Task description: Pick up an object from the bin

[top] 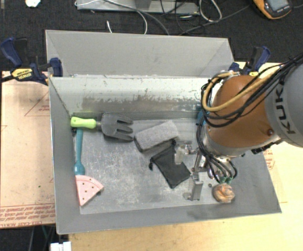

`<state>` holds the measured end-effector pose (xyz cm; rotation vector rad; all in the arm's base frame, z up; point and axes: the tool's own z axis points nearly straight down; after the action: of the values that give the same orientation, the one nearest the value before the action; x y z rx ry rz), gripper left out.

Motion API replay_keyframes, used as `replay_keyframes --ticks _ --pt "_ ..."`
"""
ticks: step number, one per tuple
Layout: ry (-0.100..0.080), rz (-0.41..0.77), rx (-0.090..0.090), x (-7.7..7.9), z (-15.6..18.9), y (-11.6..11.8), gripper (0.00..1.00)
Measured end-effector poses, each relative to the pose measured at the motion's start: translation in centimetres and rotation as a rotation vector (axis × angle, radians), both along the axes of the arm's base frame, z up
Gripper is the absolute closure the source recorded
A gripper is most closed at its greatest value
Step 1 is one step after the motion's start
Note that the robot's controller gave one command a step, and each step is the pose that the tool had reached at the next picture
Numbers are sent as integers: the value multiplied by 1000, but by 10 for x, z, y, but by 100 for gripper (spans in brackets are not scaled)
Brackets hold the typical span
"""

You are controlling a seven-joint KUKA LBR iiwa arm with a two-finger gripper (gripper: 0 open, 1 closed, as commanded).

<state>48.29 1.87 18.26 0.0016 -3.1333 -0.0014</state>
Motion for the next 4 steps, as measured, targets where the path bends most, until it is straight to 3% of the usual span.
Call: replay_keyframes --ticks 1,2,3,4 --pt "-8 -1 0 2 4 0 0" --pt "-10 85 1 13 -37 9 0" --pt "-9 -61 1 10 -53 8 0" --pt "-7 30 2 20 -79 -29 0"
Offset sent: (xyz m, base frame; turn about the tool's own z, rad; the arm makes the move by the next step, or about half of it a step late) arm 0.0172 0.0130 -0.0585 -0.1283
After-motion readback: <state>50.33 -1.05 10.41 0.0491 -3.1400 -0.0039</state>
